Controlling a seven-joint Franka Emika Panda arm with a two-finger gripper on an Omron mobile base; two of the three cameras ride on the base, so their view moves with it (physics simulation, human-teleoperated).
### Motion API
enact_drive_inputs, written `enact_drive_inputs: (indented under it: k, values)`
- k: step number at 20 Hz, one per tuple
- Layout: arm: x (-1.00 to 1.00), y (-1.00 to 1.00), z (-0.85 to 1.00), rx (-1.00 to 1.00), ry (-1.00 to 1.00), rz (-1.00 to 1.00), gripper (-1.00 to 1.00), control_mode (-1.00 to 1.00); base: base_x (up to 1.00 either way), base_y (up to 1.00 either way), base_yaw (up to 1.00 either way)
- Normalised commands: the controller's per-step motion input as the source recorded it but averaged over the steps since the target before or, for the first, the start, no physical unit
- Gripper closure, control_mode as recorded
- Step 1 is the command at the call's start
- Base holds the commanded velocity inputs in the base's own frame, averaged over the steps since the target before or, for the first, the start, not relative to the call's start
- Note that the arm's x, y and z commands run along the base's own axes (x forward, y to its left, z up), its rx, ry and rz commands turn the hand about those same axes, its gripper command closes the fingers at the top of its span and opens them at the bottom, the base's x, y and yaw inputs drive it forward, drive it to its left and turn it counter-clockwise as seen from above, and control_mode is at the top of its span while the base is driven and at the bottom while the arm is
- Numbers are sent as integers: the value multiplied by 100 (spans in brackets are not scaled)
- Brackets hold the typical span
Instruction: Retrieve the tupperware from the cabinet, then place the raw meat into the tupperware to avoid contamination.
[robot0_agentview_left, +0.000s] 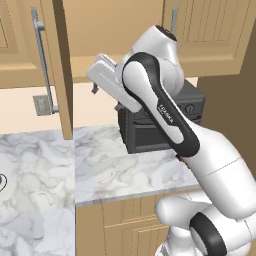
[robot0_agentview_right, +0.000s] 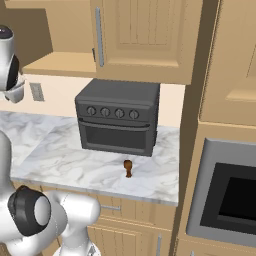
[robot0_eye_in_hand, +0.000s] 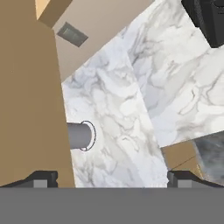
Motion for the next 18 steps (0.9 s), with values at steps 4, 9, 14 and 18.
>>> enact_drive_inputs:
  k: [4, 9, 14, 18]
  values:
    - [-21, -40, -1, -29, -20, 28, -100, -100, 0, 0, 0]
    - [-21, -49, -2, -32, -13, 22, -100, -100, 0, 0, 0]
    - [-6, -72, -3, -26, -1, 12, -100, -100, 0, 0, 0]
    - [-2, -76, 16, -18, -13, 12, -100, -100, 0, 0, 0]
